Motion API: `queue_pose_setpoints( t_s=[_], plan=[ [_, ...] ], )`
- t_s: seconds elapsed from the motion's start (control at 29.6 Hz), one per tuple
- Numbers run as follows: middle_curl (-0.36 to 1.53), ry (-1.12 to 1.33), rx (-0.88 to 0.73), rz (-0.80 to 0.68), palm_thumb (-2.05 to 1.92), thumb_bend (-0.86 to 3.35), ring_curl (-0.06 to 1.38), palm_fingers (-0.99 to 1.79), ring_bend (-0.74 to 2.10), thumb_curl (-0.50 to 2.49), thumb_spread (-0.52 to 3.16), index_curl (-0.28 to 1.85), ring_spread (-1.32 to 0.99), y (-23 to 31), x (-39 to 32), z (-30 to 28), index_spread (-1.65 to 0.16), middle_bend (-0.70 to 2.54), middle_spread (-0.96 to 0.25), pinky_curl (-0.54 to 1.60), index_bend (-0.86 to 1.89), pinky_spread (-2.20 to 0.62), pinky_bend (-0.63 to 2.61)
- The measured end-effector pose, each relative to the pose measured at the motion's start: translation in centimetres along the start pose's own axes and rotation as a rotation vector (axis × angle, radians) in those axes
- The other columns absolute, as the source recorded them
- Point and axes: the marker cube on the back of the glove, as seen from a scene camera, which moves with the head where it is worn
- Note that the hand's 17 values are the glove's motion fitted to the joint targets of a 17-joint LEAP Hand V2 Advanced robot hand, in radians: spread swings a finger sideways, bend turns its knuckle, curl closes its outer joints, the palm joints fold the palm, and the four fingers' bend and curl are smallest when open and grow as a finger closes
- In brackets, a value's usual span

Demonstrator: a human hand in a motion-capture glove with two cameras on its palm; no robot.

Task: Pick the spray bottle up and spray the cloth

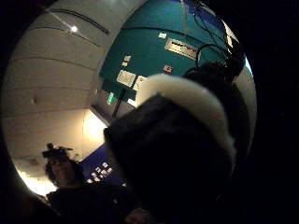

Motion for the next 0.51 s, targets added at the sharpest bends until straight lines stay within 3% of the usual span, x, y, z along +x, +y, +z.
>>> queue_pose_setpoints(
  t_s=[0.51],
  plan=[
    [0.55,0.033,0.055,-0.063,0.13,-0.02,0.44,1.43,0.73,0.16,1.29,0.59,-0.17,-0.6,-2.9,-0.8,-0.25,0.81,-0.19,0.38,0.40,-0.30,0.42]
  ],
)
